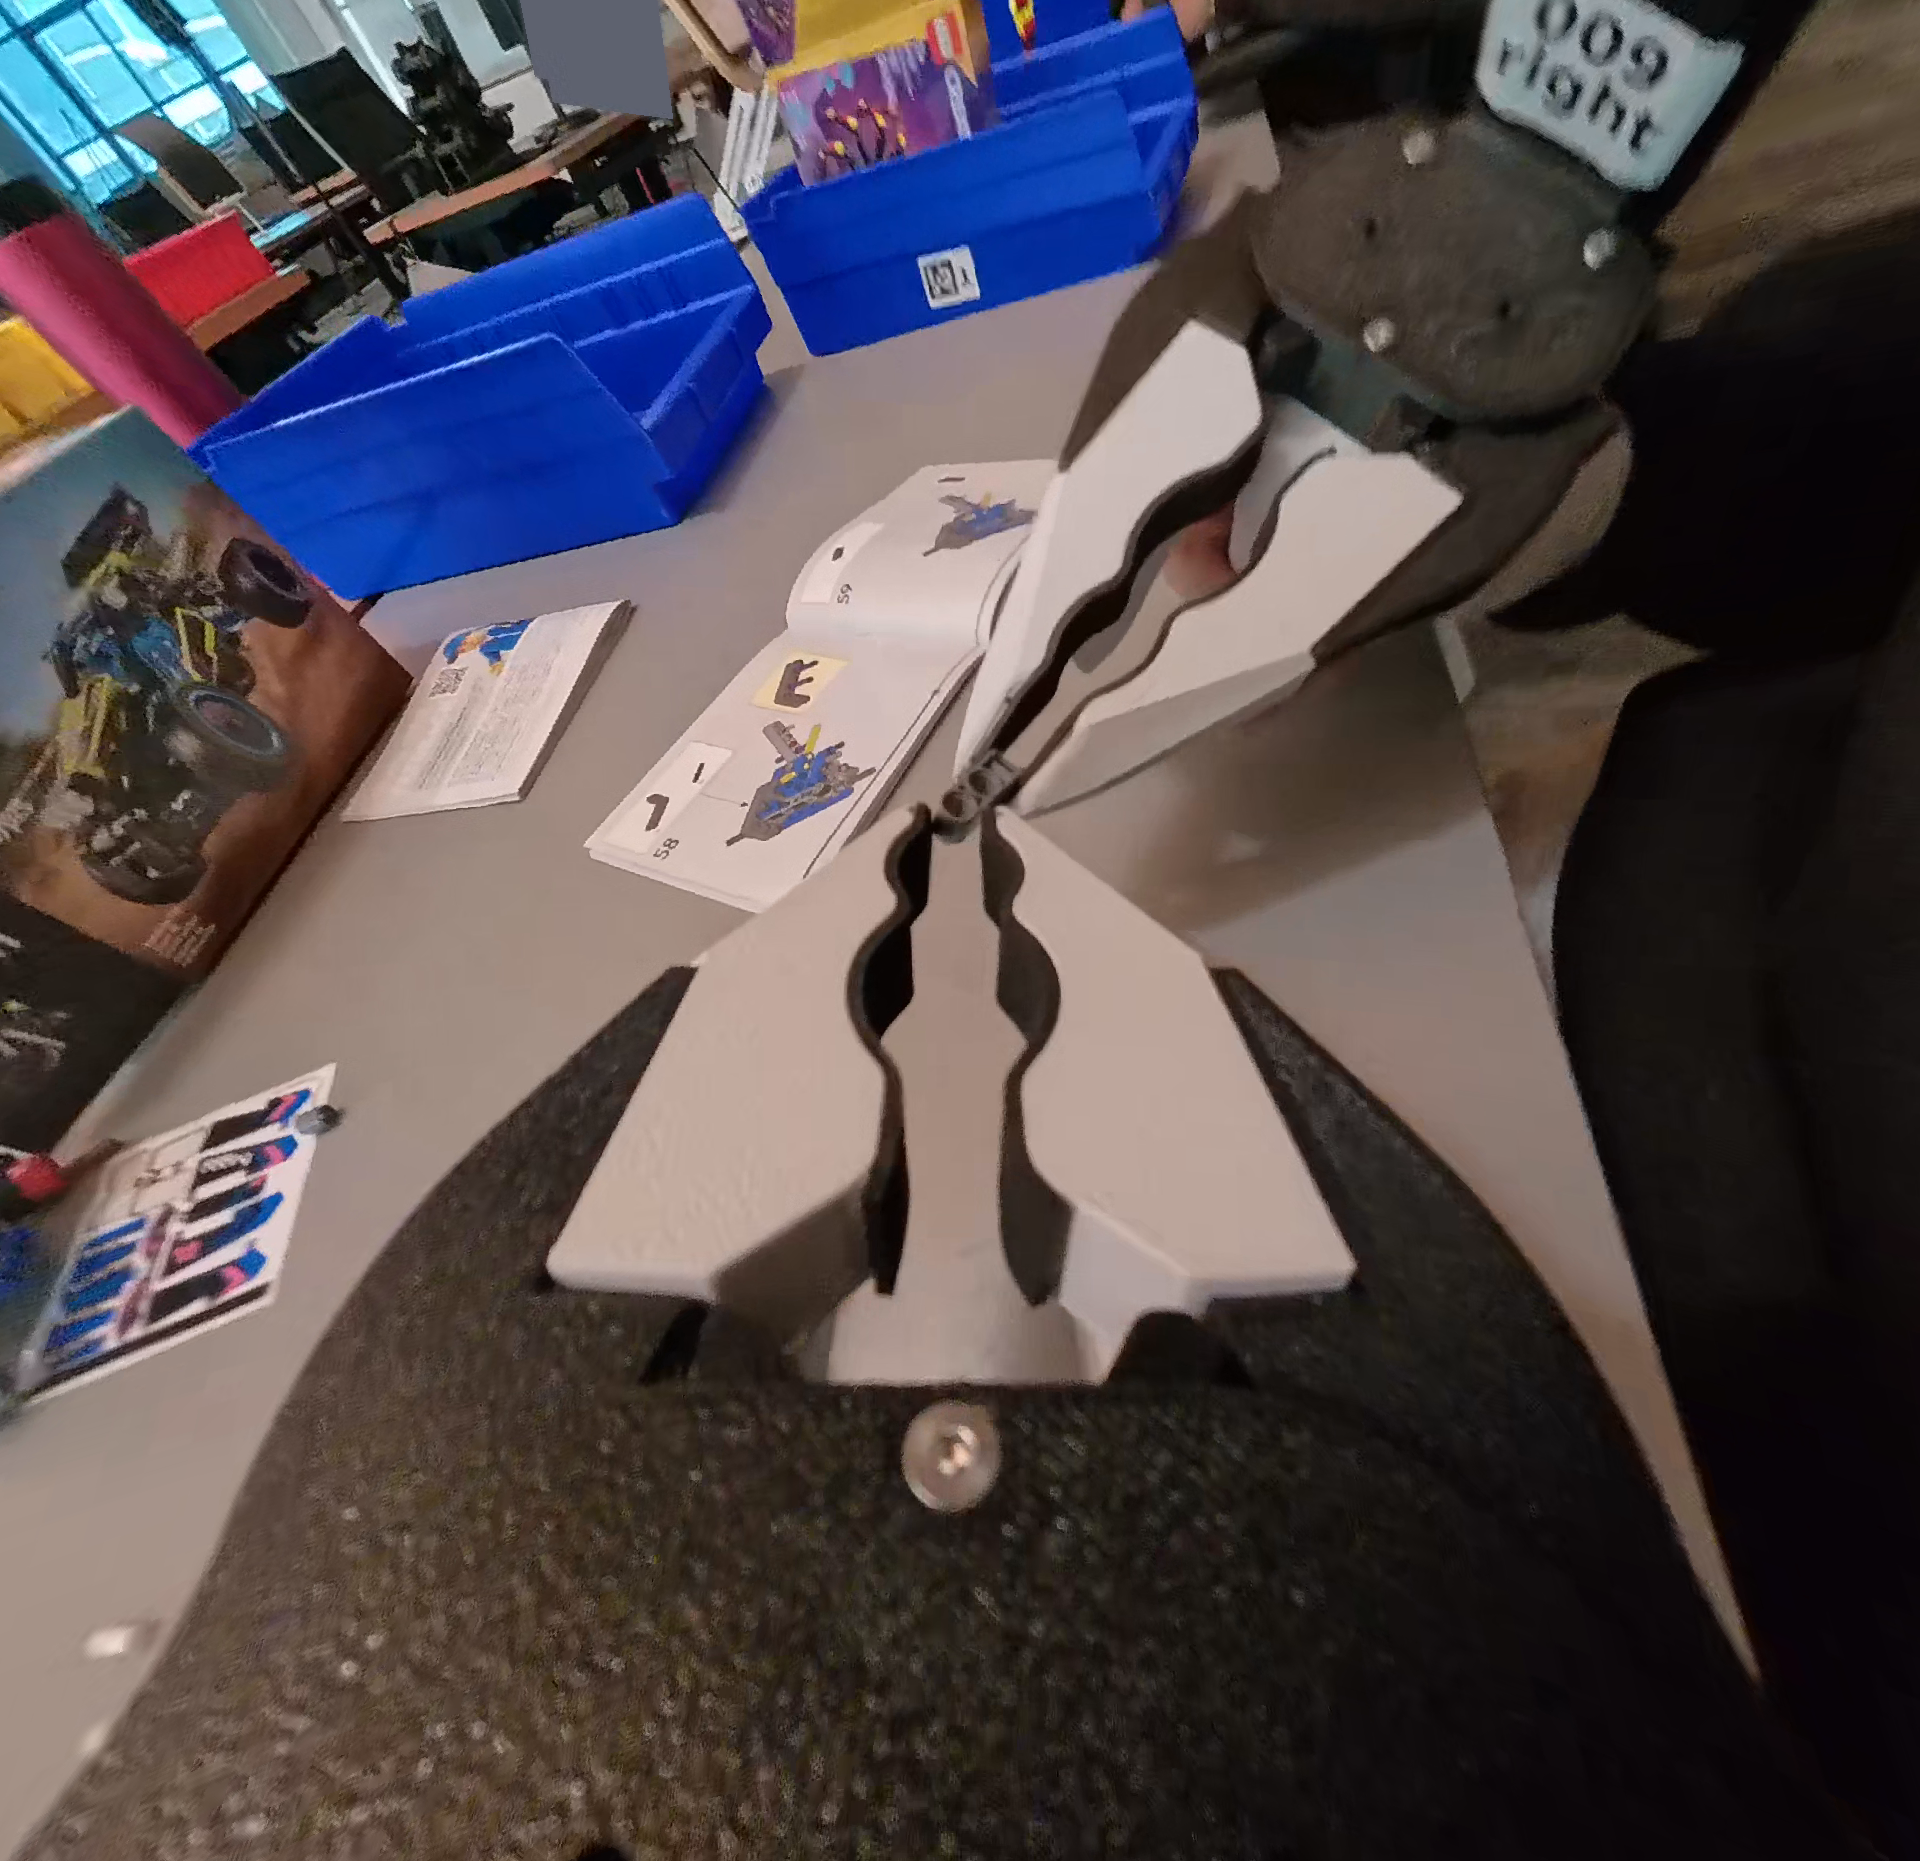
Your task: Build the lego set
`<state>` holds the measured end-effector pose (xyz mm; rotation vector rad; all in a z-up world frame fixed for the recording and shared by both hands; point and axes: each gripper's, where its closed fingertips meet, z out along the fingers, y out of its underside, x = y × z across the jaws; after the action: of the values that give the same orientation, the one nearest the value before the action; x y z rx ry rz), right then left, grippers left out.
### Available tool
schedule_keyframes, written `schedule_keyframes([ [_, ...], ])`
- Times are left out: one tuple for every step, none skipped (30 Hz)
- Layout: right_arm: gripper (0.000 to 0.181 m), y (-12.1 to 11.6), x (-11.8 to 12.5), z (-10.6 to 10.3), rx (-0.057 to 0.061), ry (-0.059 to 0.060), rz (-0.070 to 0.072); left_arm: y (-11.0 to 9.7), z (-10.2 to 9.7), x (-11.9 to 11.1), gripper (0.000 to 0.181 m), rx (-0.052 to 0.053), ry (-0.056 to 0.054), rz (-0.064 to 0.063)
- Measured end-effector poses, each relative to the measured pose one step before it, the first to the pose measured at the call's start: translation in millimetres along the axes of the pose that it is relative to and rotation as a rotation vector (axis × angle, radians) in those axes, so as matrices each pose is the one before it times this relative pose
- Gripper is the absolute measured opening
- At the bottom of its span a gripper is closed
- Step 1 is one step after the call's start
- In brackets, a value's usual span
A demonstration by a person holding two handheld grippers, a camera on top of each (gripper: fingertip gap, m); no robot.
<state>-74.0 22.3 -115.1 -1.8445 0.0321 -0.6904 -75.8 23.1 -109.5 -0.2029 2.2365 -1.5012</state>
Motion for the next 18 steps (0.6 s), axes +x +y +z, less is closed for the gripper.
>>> schedule_keyframes([
  [0.006,-1.29,0.97,0.19,0.0057,0.0095,0.0059,-2.97,-1.65,-1.07,0.007,0.0244,-0.0026,-0.0384],
  [0.006,-1.25,1.82,0.16,0.0054,0.0155,0.0059,-3.77,-2.12,-0.82,0.008,0.0301,0.0001,-0.041],
  [0.006,-1.19,1.41,0.21,0.0043,0.0117,0.0089,-3.76,-2.28,-0.35,0.01,0.0316,0.0032,-0.0429],
  [0.006,-1.22,0.43,0.43,0.0038,0.0036,0.0119,-2.63,-2.22,-0.48,0.011,0.0259,0.0033,-0.0418],
  [0.006,-1.59,0.8,0.42,0.0059,0.0056,0.0139,-1.11,-2.18,-0.98,0.012,0.0155,-0.0006,-0.0358],
  [0.006,-2.25,0.52,0.36,0.0092,0.003,0.0163,0.29,-2.04,-1.17,0.014,0.0074,-0.0019,-0.0233],
  [0.006,-2.82,-0.94,0.5,0.0108,-0.0076,0.0203,0.9,-2.06,-0.44,0.015,0.0024,0.0027,-0.0085],
  [0.006,-3.13,-1.09,0.71,0.0097,-0.0085,0.0264,1.45,-1.98,-0.17,0.016,-0.0011,0.0026,0.0022],
  [0.006,-3.99,-1.41,0.72,0.0147,-0.0095,0.0266,1.33,-1.86,-0.36,0.016,-0.0022,-0.0007,0.0076],
  [0.006,-4.24,-3.99,1.08,0.0175,-0.0261,0.0268,0.8,-1.68,0.87,0.016,-0.0009,0.0066,0.0102],
  [0.006,-3.74,-3.97,1.36,0.0159,-0.0264,0.028,-0.2,-1.57,2.24,0.016,0.0027,0.0146,0.0108],
  [0.006,-2.72,-1.89,1.2,0.0125,-0.0114,0.0243,-0.83,-1.76,2.52,0.015,0.0045,0.015,0.0123],
  [0.006,-1.55,-2.68,1.08,0.0081,-0.0183,0.0201,-0.58,-1.84,2.73,0.014,0.003,0.0159,0.016],
  [0.006,-1.15,-1.7,0.63,0.0094,-0.0154,0.0199,-0.5,-1.81,2.69,0.013,0.0031,0.0166,0.0154],
  [0.006,-1.27,-1.96,0.43,0.0116,-0.019,0.024,-0.21,-1.76,1.17,0.011,0.0012,0.0075,0.0098],
  [0.006,-1.29,-2.52,0.6,0.0121,-0.0229,0.0275,-0.2,-2.07,1.28,0.01,0.0025,0.0095,0.0087],
  [0.006,-0.54,-2.57,0.8,0.0059,-0.0247,0.0271,-0.57,-2.24,1.4,0.01,0.0057,0.0111,0.0101],
  [0.006,-0.79,-2.43,0.61,0.0047,-0.0234,0.0182,-1.11,-2.5,1.08,0.008,0.0093,0.0085,0.0089],
])
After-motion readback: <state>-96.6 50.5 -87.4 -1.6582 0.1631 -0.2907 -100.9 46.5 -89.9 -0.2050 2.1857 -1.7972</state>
